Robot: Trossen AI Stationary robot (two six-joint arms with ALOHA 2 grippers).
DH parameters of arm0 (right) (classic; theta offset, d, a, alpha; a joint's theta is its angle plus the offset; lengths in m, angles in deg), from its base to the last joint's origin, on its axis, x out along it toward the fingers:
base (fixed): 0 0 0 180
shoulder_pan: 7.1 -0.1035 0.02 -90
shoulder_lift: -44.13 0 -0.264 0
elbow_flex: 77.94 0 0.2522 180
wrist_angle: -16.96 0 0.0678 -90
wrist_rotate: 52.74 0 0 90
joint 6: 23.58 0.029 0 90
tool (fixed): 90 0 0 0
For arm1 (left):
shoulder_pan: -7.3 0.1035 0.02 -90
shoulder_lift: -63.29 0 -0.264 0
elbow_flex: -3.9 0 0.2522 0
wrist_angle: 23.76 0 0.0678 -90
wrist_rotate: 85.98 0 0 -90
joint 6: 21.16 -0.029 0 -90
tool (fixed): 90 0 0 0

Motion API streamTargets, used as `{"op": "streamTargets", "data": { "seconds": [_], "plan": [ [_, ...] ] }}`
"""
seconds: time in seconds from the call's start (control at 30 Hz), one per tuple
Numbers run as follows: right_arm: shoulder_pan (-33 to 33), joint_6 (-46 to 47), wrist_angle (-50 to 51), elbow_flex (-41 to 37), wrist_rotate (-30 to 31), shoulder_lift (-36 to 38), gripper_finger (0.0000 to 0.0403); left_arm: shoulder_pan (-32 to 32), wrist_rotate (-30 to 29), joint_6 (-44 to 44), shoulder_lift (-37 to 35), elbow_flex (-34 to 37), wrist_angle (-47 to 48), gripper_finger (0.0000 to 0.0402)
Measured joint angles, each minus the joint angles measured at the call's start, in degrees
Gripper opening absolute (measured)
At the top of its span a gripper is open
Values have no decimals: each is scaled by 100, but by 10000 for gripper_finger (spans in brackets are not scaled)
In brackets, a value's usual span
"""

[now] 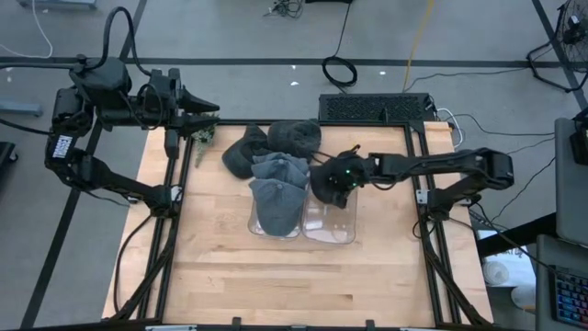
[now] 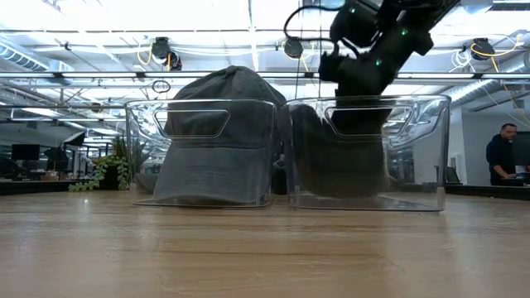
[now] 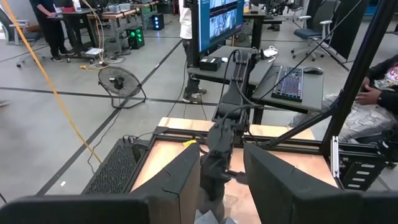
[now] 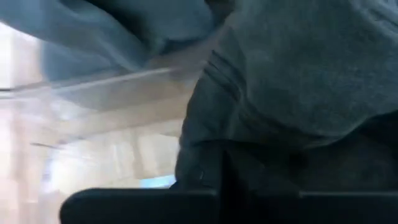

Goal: Pick & Place hat
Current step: Put the bottom black cap into the right transparent bin

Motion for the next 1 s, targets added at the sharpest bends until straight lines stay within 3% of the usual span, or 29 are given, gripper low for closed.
{"op": "streamTargets", "data": {
  "seconds": [0.17, 0.67, 1.0],
  "plan": [
    [100, 54, 42, 0, 441, -181, 0, 0, -2, 48, 0, 0, 5, 131],
    [175, -103, 291, -166, 375, -281, 0, -2, 4, 153, 0, 0, 28, 131],
    [166, -125, 229, 42, 369, 649, 9, 0, 2, 148, 0, 0, 26, 131]
  ]
}}
